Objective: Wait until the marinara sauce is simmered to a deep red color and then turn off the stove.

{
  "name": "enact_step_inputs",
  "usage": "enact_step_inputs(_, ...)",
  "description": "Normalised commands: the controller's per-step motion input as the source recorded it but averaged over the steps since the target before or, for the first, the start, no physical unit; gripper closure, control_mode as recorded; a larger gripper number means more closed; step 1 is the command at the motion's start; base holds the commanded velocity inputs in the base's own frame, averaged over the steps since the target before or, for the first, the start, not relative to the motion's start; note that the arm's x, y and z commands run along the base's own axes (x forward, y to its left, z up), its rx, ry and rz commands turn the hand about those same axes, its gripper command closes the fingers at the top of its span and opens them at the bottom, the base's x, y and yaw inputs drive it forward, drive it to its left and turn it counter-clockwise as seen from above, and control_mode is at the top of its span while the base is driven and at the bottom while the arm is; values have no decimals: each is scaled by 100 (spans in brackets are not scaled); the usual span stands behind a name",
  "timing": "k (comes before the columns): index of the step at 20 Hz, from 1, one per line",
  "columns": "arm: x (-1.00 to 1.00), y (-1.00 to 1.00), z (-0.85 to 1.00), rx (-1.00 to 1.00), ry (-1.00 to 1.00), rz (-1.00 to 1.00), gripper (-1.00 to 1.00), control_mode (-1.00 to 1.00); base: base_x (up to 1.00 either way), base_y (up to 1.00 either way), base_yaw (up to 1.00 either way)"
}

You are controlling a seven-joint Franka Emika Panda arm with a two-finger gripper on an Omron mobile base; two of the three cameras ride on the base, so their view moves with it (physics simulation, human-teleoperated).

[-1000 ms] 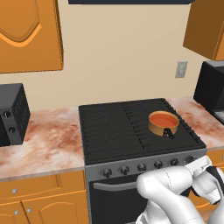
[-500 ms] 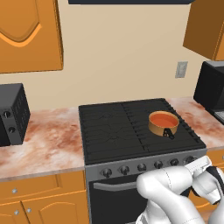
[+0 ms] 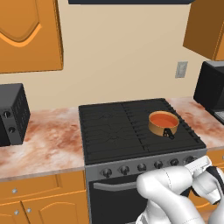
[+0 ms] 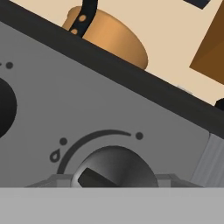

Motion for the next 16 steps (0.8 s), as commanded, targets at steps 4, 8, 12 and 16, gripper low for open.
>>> enact_step_inputs(4, 0, 0, 0, 0, 0, 0, 100, -100, 0, 0, 0)
enact_step_inputs(8, 0, 0, 0, 0, 0, 0, 100, -100, 0, 0, 0)
enact_step_inputs(12, 0, 0, 0, 0, 0, 0, 100, -100, 0, 0, 0)
enact_step_inputs(16, 0, 0, 0, 0, 0, 0, 100, -100, 0, 0, 0)
